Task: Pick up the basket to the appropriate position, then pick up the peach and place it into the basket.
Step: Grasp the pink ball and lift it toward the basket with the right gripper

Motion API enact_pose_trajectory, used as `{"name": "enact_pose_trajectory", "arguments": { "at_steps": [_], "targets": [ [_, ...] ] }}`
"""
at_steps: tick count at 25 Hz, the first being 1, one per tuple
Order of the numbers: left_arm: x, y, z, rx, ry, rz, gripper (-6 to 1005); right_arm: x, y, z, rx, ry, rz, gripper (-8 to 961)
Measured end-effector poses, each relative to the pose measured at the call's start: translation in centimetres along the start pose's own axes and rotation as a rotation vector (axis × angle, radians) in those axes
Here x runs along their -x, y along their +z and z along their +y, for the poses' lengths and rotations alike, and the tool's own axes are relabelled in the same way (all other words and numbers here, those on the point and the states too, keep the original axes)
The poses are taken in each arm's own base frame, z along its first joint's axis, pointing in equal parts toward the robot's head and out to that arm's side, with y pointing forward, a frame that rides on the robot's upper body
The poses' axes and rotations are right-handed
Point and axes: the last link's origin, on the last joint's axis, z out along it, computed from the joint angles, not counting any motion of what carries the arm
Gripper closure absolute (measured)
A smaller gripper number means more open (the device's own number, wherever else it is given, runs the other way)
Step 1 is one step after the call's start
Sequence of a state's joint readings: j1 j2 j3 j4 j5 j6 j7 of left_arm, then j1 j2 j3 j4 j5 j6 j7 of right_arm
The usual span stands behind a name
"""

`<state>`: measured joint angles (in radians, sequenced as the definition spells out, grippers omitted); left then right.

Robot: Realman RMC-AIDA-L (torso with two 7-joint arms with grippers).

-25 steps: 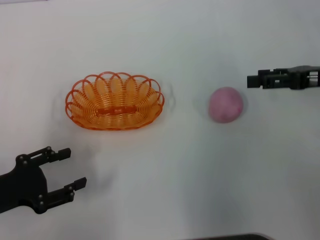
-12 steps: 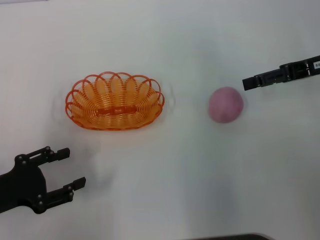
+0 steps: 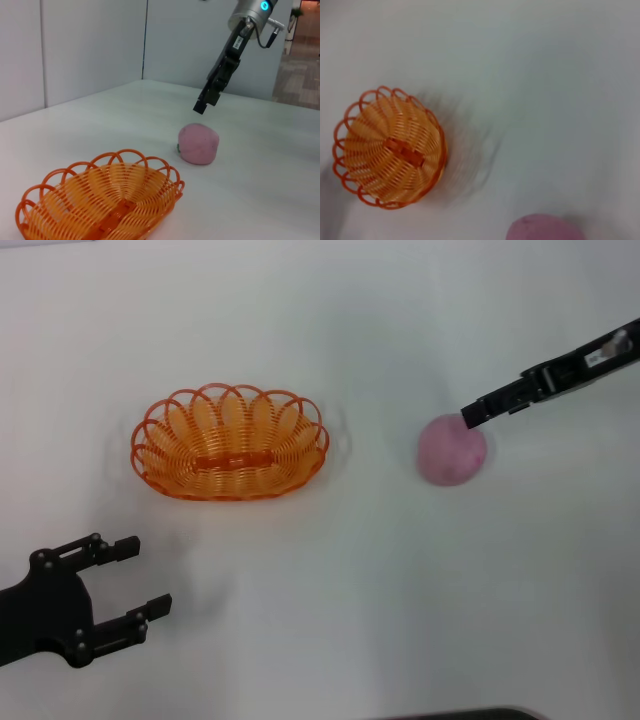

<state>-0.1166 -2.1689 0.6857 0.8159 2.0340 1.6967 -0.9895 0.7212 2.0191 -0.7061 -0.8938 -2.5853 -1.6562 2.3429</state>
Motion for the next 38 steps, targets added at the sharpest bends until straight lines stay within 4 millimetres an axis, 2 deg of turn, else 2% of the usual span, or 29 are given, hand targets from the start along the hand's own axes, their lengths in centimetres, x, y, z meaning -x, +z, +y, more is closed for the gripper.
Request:
{"name": "enact_pose_trajectory", "arguments": {
  "at_steps": [8,15,24,38],
  "targets": [
    [0.0,-0.1,-0.1,-0.001,0.004,-0.002,276,1.1,2.2,1.7,-0.057,-0.078,0.096,20],
    [-0.1,-0.1,-0.1,0.001,0.004,-0.001,278,1.9,4.4,2.6,-0.187,-0.149,0.183,28],
    [-0.1,-0.1,0.0,0.003,0.002,0.000,279,2.5,4.8,3.5,-0.167,-0.180,0.172,41],
    [-0.1,-0.1,0.0,0.005,0.001,0.002,278,2.4,5.4,3.7,-0.170,-0.198,0.190,61]
  ]
}}
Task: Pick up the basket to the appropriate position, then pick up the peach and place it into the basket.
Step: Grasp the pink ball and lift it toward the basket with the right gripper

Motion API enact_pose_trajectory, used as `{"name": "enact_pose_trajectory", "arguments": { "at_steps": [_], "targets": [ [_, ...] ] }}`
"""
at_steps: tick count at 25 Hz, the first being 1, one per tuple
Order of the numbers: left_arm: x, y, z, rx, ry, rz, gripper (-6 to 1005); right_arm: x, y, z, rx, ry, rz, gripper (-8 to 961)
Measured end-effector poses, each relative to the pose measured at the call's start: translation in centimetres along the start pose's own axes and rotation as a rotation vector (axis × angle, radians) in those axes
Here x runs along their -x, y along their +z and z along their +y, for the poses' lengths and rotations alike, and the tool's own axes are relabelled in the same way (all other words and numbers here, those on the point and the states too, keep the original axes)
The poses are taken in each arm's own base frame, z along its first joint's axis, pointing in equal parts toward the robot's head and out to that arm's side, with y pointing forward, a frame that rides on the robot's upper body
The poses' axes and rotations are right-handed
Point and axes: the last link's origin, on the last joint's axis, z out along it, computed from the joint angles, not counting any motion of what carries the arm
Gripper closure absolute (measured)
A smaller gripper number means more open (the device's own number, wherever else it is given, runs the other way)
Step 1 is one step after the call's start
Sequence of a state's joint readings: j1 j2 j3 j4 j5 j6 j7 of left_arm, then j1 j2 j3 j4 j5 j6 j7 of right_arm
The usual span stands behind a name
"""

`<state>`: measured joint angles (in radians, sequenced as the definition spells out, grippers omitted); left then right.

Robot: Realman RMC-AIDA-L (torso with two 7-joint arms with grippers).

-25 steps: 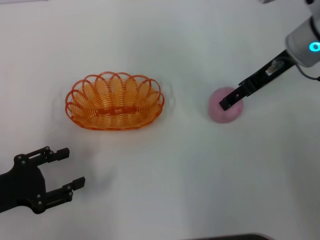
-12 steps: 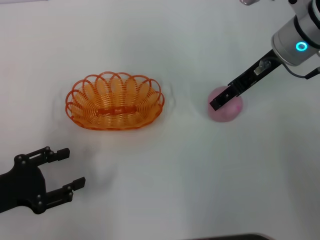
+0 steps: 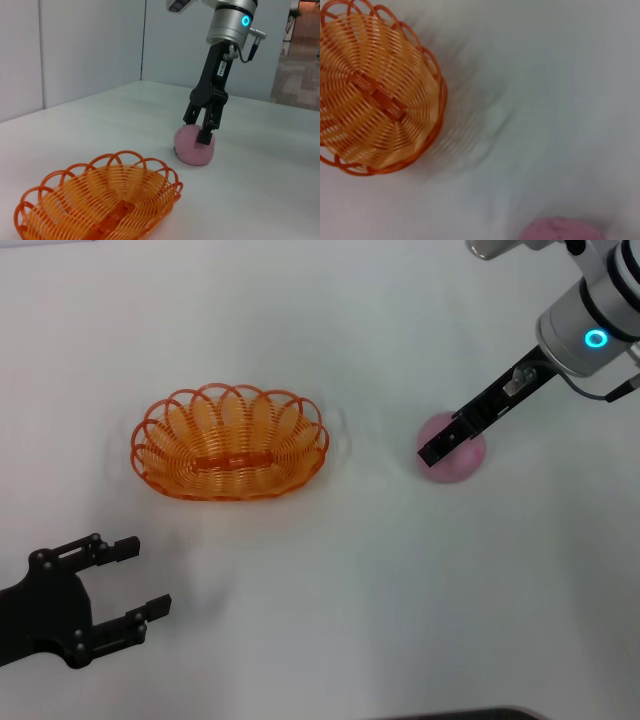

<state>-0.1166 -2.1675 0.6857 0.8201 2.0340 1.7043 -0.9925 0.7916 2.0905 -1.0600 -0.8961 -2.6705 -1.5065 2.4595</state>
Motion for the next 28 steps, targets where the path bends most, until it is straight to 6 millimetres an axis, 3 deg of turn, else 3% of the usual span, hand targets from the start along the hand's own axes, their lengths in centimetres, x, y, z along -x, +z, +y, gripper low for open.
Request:
{"name": "enact_pose_trajectory", "arguments": {
  "at_steps": [11,17,19,25,28],
  "targets": [
    [-0.01,-0.07,-0.02,0.000,-0.019,0.000,278,0.21,0.01,-0.16,-0.017,-0.002,-0.007,77],
    [-0.03,-0.10,-0.04,-0.001,-0.019,0.001,279,0.24,0.02,-0.14,-0.019,-0.008,-0.005,277],
    [-0.04,-0.11,-0.03,-0.001,-0.017,0.002,279,0.22,-0.02,-0.17,-0.017,-0.009,-0.006,523],
    [-0.09,-0.11,0.03,0.004,-0.014,0.006,278,0.19,-0.41,-0.10,0.022,-0.017,-0.037,644],
    [-0.11,-0.11,0.06,0.006,-0.014,0.007,279,0.16,-0.96,0.10,0.084,-0.026,-0.070,646]
  ]
}}
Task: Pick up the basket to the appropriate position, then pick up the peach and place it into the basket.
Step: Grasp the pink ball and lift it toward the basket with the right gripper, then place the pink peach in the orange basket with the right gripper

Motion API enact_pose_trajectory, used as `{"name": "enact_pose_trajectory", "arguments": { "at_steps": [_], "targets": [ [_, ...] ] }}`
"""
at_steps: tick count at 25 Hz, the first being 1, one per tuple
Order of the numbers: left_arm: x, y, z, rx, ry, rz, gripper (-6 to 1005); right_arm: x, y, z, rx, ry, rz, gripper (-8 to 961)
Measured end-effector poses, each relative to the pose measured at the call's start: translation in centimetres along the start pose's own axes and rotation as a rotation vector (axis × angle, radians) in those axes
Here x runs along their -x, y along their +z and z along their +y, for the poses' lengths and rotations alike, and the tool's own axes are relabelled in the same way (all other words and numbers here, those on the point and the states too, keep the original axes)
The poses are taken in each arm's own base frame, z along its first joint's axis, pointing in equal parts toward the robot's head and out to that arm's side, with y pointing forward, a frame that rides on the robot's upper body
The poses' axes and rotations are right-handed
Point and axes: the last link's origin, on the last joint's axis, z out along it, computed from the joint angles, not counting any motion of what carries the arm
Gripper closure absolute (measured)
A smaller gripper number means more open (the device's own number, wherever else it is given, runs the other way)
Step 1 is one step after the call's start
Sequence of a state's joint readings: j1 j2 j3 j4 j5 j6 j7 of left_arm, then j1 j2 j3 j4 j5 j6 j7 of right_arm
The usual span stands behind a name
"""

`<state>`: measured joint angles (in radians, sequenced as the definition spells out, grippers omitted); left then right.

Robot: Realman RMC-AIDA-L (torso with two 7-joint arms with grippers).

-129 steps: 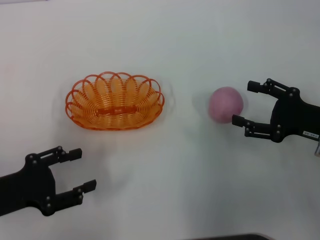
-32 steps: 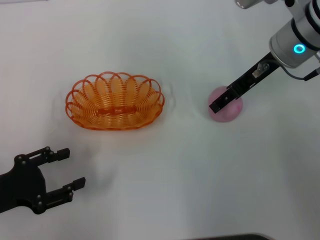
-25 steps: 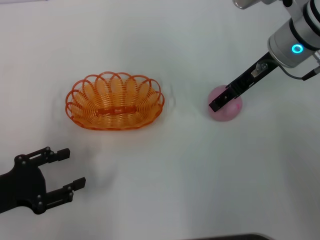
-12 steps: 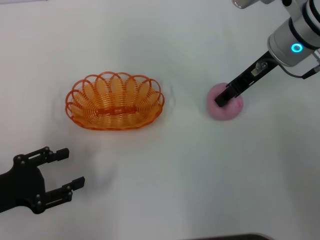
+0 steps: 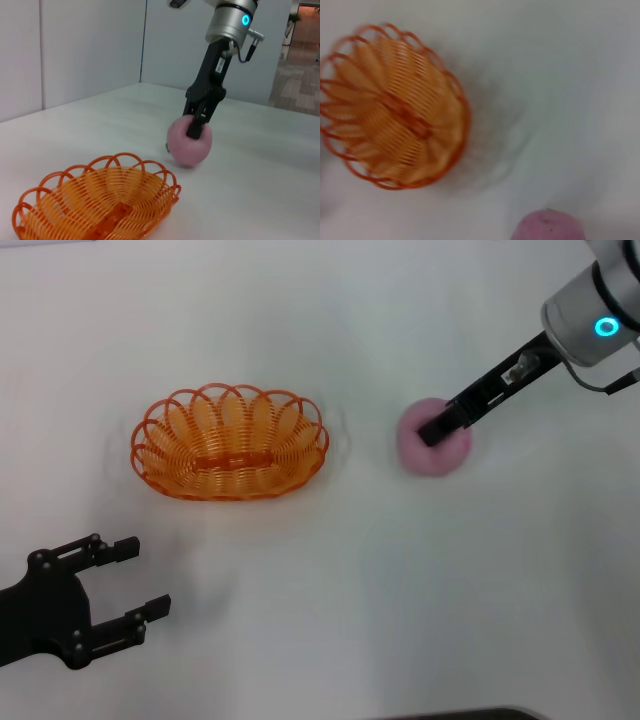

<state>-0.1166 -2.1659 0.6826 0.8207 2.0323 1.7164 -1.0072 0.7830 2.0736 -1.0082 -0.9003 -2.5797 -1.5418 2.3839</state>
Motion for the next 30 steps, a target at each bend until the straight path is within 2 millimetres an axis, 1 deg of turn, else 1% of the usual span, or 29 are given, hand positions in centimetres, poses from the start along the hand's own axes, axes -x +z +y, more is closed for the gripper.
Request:
{"name": "enact_pose_trajectory", "arguments": {
  "at_steps": [5,9,13,19,24,30],
  "targets": [
    [0.0,0.0,0.0,0.000,0.000,0.000,279,0.0,-1.1,0.3,0.091,0.000,-0.060,647],
    [0.0,0.0,0.0,0.000,0.001,0.000,279,0.4,-2.0,0.7,0.168,-0.022,-0.142,648],
    [0.0,0.0,0.0,-0.002,-0.001,0.001,279,0.9,-2.2,1.4,0.237,-0.053,-0.223,648],
    [0.0,-0.1,-0.1,-0.009,-0.003,0.004,279,1.4,-0.9,2.8,0.308,-0.107,-0.254,647],
    [0.0,-0.1,-0.1,-0.008,-0.002,0.004,279,1.7,0.3,3.0,0.317,-0.118,-0.267,648],
    [0.0,-0.1,-0.1,-0.009,-0.002,0.005,279,2.1,1.6,3.1,0.333,-0.126,-0.325,648]
  ]
}}
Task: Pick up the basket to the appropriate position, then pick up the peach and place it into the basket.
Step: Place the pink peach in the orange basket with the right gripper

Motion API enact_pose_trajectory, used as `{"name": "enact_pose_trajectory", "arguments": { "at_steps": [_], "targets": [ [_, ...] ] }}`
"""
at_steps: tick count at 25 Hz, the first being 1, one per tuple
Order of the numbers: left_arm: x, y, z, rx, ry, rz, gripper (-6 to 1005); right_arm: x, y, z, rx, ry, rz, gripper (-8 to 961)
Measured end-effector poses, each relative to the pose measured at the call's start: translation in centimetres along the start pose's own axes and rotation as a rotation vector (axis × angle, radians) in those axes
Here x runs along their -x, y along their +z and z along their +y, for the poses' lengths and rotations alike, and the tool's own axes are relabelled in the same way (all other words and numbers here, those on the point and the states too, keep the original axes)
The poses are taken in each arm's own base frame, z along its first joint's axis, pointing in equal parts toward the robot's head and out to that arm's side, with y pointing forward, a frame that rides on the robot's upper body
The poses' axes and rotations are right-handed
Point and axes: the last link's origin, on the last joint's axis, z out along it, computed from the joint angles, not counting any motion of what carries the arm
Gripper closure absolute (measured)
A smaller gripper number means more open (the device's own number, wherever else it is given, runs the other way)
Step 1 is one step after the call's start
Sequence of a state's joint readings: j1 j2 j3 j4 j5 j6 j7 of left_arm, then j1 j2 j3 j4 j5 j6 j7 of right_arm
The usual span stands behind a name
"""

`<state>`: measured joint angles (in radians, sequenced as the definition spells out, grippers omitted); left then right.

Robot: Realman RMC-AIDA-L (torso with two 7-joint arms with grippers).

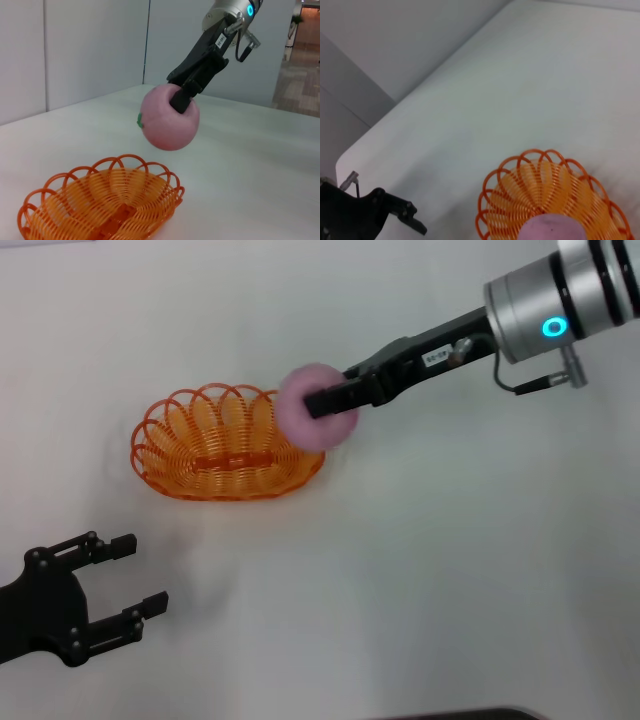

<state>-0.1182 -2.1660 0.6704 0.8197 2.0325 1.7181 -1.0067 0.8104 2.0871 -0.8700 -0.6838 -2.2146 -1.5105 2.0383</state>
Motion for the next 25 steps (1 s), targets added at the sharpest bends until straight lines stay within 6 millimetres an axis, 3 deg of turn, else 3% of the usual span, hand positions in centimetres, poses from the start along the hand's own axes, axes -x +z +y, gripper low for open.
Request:
{"name": "enact_pose_trajectory", "arguments": {
  "at_steps": [13,18,24,25],
  "targets": [
    [0.0,0.0,0.0,0.001,-0.002,0.001,278,-0.7,2.1,-0.3,-0.023,-0.035,0.010,647],
    [0.0,0.1,0.0,0.002,-0.002,0.002,278,-0.8,2.2,-0.3,-0.022,-0.040,0.020,506],
    [0.0,0.1,0.0,0.002,-0.003,0.002,278,-0.9,2.1,-0.3,-0.019,-0.049,0.005,285],
    [0.0,0.1,0.0,0.002,-0.003,0.002,278,-0.8,2.1,-0.3,-0.016,-0.051,-0.002,208]
  ]
}}
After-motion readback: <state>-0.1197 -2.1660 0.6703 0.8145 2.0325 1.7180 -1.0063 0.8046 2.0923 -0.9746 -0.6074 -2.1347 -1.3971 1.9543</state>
